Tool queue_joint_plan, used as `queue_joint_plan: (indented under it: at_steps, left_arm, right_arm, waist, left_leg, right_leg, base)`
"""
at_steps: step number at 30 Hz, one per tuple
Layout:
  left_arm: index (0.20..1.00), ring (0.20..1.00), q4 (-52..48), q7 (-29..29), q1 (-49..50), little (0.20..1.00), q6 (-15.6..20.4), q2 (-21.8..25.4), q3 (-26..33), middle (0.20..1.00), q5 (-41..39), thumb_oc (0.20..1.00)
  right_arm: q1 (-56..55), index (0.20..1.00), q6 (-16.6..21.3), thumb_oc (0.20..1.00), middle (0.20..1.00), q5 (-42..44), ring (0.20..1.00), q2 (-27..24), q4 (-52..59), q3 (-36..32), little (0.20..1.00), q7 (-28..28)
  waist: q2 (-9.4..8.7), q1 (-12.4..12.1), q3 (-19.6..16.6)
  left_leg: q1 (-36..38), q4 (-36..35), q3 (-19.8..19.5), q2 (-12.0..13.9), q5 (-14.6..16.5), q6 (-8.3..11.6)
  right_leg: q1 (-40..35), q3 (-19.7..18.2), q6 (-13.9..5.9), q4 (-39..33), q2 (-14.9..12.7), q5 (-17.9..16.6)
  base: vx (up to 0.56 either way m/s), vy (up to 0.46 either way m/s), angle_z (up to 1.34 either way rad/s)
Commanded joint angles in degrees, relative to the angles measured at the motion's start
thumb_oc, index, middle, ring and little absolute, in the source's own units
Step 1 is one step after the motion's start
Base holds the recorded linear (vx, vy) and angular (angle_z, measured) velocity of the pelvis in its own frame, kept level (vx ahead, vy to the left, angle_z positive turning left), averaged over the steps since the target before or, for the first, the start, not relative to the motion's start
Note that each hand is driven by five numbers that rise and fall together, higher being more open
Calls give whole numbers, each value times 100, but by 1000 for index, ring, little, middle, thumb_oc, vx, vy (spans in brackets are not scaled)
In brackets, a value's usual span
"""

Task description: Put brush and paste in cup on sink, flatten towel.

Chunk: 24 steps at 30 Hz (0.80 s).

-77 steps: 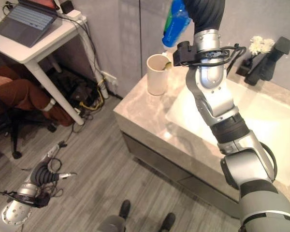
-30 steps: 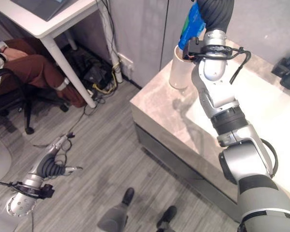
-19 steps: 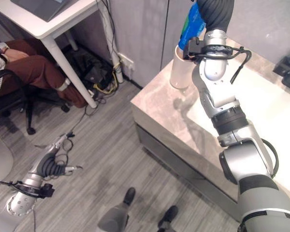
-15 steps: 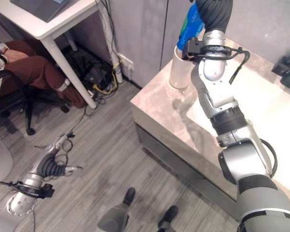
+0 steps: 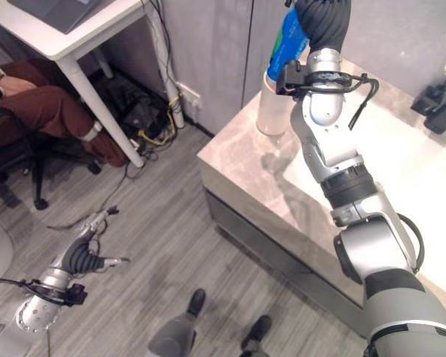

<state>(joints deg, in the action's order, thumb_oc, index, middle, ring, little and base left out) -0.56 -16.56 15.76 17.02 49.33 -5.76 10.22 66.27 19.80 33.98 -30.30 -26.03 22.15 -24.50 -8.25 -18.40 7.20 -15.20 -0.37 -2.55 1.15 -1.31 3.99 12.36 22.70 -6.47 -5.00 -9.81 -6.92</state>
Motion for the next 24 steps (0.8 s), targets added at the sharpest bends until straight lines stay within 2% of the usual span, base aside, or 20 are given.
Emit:
queue_joint_plan:
  at_steps: [1,24]
  left_arm:
    - [1000,1000,-218,-144,58,1000,172,341,-20,1000,45,1000]
    - [1000,1000,197,-142,-60,1000,157,144,-181,1000,-10,1000]
  right_arm:
    - [592,200,200,200,200,-91,200,-238,45,79,200,49]
    - [519,200,93,200,200,-167,200,-126,-241,206,200,168]
  waist:
    - [-344,-91,-68]
    - [-352,-46,-47]
  left_leg:
    - [-177,-463,-378,-237,-415,-227]
    - [-183,-463,-324,-228,-404,-239]
  right_leg:
    - [-664,-85,-654,0,-722,-792]
    - [-615,-133,-653,0,-685,-841]
  base:
    - [0,0,0]
    - [0,0,0]
